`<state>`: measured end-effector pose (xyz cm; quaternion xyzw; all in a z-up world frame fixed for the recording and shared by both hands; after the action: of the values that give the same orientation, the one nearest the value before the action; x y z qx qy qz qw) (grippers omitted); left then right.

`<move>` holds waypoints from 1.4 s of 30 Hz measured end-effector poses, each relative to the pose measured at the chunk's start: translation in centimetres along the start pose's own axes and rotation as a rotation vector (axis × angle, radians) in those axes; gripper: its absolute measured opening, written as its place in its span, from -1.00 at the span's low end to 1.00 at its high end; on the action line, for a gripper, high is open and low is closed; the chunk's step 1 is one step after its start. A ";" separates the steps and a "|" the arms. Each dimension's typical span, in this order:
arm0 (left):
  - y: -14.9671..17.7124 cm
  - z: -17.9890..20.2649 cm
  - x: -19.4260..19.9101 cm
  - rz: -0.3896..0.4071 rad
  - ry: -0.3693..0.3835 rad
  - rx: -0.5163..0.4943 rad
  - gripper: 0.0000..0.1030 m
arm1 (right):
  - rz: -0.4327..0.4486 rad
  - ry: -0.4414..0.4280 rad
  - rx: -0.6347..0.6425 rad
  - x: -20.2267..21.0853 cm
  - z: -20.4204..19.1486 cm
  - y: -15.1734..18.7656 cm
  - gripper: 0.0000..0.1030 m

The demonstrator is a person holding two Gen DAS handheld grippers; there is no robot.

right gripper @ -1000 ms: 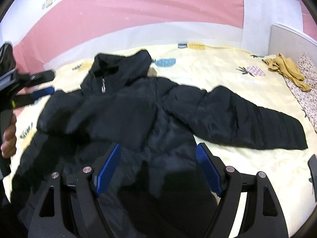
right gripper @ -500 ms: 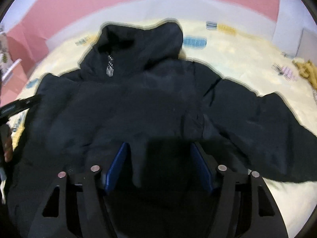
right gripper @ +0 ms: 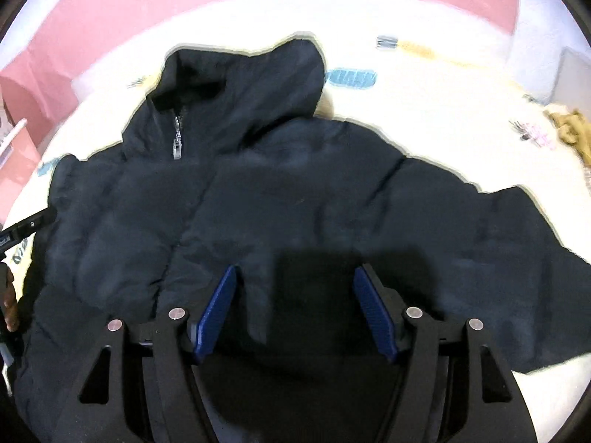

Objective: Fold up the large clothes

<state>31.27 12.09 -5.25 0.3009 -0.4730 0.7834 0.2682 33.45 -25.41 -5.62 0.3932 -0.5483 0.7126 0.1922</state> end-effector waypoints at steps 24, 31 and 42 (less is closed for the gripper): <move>8.9 8.3 8.7 0.021 0.101 -0.174 0.59 | -0.062 0.236 -0.429 7.9 19.0 17.5 0.29; 8.5 7.5 6.8 0.013 0.060 -0.158 0.59 | 0.002 0.218 -0.640 7.0 24.7 20.1 0.29; 8.3 5.8 4.5 -0.013 0.020 -0.134 0.59 | 0.163 0.167 -0.878 5.9 29.4 20.0 -0.14</move>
<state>23.66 4.02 -4.65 0.2776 -0.5200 0.7510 0.2976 25.97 -60.20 -10.98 0.1711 -0.8102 0.4548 0.3278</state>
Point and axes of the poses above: each gripper's, at about its wrist camera, not at the fingertips, and x roughly against the way its jaws point, z to its right, y to its underside, the point moved 3 cm from there along -x, roughly the way its jaws point, and after that the axes turned 14 degrees about x, right-handed, at the moved point
